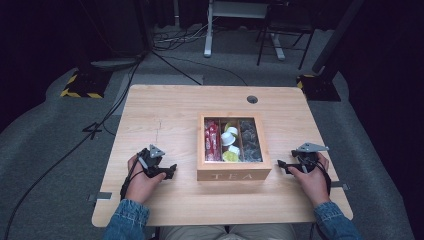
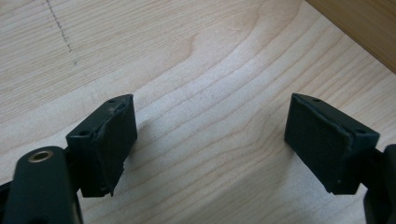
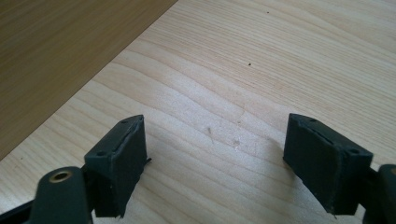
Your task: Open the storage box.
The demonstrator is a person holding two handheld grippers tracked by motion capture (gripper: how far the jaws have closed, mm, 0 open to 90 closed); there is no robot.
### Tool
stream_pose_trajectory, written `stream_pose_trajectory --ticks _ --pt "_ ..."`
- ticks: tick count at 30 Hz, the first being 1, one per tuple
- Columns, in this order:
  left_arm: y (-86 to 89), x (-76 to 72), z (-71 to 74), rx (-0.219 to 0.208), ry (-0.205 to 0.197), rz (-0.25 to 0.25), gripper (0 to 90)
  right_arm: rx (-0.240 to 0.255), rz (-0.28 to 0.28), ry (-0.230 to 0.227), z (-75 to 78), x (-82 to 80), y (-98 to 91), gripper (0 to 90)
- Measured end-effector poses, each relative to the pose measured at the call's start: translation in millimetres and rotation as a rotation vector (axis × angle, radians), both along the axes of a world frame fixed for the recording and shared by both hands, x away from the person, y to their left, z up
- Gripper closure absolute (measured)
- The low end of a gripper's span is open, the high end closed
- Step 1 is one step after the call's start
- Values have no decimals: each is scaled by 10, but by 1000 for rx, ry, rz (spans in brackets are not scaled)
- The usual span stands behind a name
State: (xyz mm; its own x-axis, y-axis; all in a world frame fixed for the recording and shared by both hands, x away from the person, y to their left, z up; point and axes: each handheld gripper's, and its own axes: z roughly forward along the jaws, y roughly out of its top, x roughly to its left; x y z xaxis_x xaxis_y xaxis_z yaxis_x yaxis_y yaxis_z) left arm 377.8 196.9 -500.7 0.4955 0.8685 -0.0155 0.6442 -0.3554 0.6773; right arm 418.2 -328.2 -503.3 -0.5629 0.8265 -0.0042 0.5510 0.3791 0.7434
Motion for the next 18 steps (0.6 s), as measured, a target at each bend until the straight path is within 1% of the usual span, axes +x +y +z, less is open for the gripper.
stream_pose_trajectory --ticks 3,5,7,13,15,18 --pt "11 -15 19 0 4 -3 211 1 0 0 0 1 -1 211" --pt "23 -32 52 -9 -4 8 213 2 0 0 0 1 -1 211" --pt "31 -52 104 -6 -4 9 214 1 0 0 0 1 -1 211" --pt "14 -133 292 -23 -23 0 243 1 0 0 0 2 -1 211" --pt "2 -154 351 -20 -29 -5 246 1 0 0 0 1 -1 211" --pt "-22 -189 437 -31 -39 -6 256 1 0 0 0 2 -1 212"
